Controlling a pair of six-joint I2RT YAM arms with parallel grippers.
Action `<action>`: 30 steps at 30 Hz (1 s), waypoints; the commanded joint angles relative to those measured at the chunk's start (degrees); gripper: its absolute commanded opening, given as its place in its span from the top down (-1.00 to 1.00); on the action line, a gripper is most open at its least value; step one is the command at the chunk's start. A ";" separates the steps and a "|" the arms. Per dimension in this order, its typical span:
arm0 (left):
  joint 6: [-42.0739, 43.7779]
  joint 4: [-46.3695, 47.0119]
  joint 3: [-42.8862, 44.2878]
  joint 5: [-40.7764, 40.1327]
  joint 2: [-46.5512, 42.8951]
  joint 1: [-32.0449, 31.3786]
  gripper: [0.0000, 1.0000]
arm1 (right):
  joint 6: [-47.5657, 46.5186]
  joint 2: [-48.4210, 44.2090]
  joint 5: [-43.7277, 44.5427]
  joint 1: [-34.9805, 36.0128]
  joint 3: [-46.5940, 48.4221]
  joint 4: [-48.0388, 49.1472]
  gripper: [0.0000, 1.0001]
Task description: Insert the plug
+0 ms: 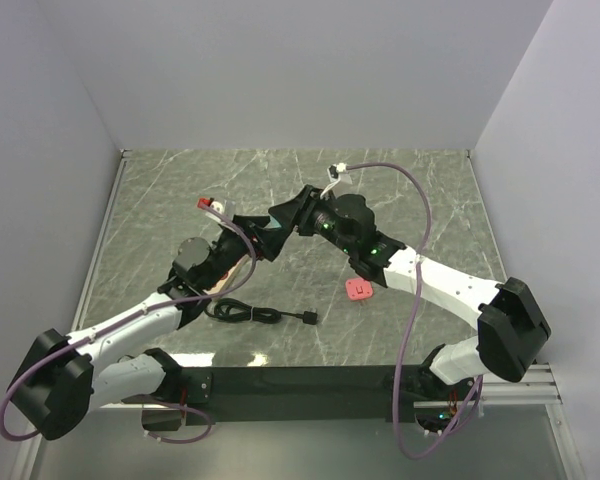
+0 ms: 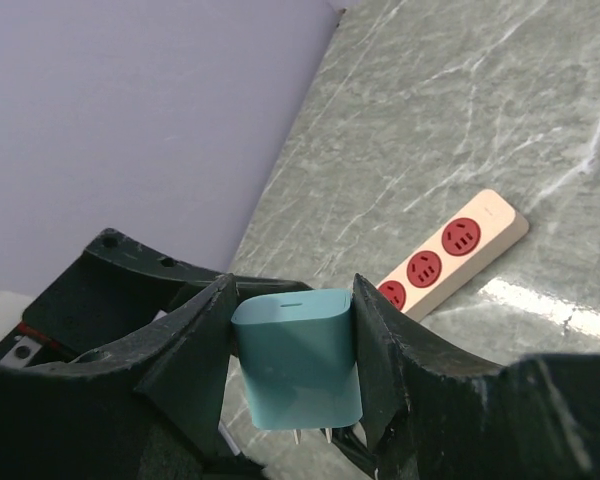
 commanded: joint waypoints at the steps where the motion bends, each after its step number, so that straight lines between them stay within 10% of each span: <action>1: -0.91 3.79 2.60 -1.59 1.78 -0.32 -0.55 | 0.62 -0.14 -0.56 1.21 -0.18 3.67 1.00; 11: 0.14 4.67 3.13 -0.10 4.69 -0.40 0.75 | -0.78 0.13 -3.20 1.21 -2.11 6.48 0.83; 18: 7.34 0.03 3.57 8.07 2.49 -0.32 0.99 | -7.72 -4.17 -10.66 -3.52 -6.58 12.80 -0.74; 30: 10.95 -6.84 5.85 37.30 1.52 6.10 0.99 | -27.32 -13.58 -44.81 -13.81 -14.24 17.91 -0.95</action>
